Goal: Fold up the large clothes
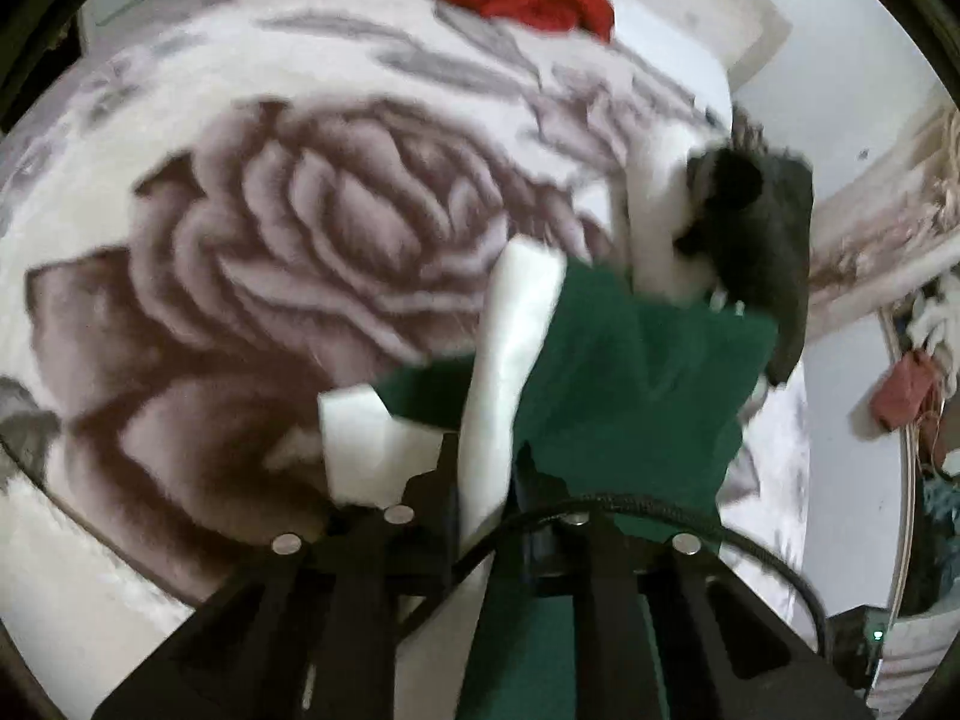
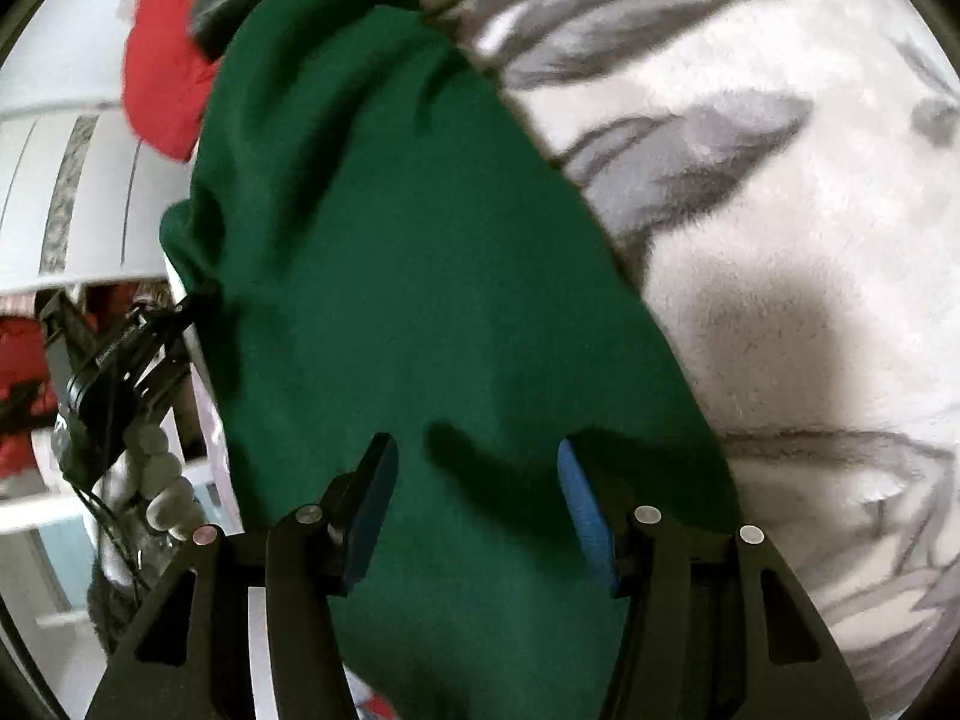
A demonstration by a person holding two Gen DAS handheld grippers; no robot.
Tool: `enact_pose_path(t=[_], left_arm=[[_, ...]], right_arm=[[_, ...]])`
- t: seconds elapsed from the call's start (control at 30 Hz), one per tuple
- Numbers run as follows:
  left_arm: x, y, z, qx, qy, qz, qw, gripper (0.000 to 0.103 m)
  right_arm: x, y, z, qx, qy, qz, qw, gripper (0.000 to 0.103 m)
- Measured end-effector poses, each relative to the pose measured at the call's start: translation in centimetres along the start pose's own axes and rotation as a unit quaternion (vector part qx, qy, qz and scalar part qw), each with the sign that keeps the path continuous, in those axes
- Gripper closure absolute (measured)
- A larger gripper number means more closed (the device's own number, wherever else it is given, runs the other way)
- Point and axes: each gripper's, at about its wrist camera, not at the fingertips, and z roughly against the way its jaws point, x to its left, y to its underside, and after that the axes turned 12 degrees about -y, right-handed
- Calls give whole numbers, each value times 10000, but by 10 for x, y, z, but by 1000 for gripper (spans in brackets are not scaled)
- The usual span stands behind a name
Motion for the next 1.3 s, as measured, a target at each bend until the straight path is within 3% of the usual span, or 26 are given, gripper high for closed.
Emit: enact_pose_path(t=[0.07, 0.17, 0.23, 0.33, 0.43, 0.47, 0.53, 0.57, 0.6, 0.63, 0.7, 0.77, 0.87, 0.93, 1.07, 1.2, 1.3], left_arm=[[30, -3, -3, 9, -26, 305, 9995, 92], [59, 10, -53, 570, -317, 437, 9969, 91], [67, 17, -61, 659, -141, 608, 9959, 91], [67, 19, -36, 577, 36, 670, 9961, 86], [56, 29, 4, 436, 12, 427, 9981, 83], [54, 33, 15, 361, -23, 317, 9988, 77], [49, 44, 47, 77, -232, 69, 9997, 52], [49, 53, 63, -98, -327, 4, 9994, 30], [50, 66, 86, -368, -374, -93, 9986, 22], [52, 73, 100, -512, -346, -138, 9980, 22], [59, 93, 128, -477, -130, -106, 9987, 21], [70, 111, 149, -343, 400, 158, 9985, 16], [77, 134, 171, -130, 1064, 475, 9931, 14], [75, 149, 186, -187, 1064, 565, 9925, 13], [78, 190, 199, -104, 542, 752, 9956, 11], [78, 249, 186, 297, -381, 526, 9974, 11], [81, 300, 161, 803, -604, 551, 9934, 11]], right_arm=[[-12, -5, 9, -62, -105, -178, 9998, 45], [-22, -11, 10, -164, -64, -464, 9988, 45], [-20, -9, 3, -102, -142, -474, 9987, 45], [-9, -5, 10, -159, 4, -172, 9997, 45], [4, 13, 16, -139, -75, 91, 9998, 45], [4, 22, 21, -124, -50, 204, 9997, 45], [12, 40, 36, -149, 19, 452, 9989, 44], [16, 47, 46, -196, 51, 594, 9980, 44], [26, 57, 55, -333, 158, 755, 9965, 44], [44, 71, 64, -625, 333, 905, 9934, 44], [47, 82, 107, -1361, 659, 1132, 9820, 36], [47, 87, 134, -1801, 983, 1158, 9718, 35], [29, 84, 167, -1982, 1094, 801, 9708, 35], [12, 86, 190, -2174, 1164, 593, 9673, 35], [-14, 109, 220, -1758, 1501, 718, 9703, 35], [-52, 163, 229, -636, 1973, 1090, 9722, 35], [-99, 209, 205, 275, 1383, 638, 9880, 35]])
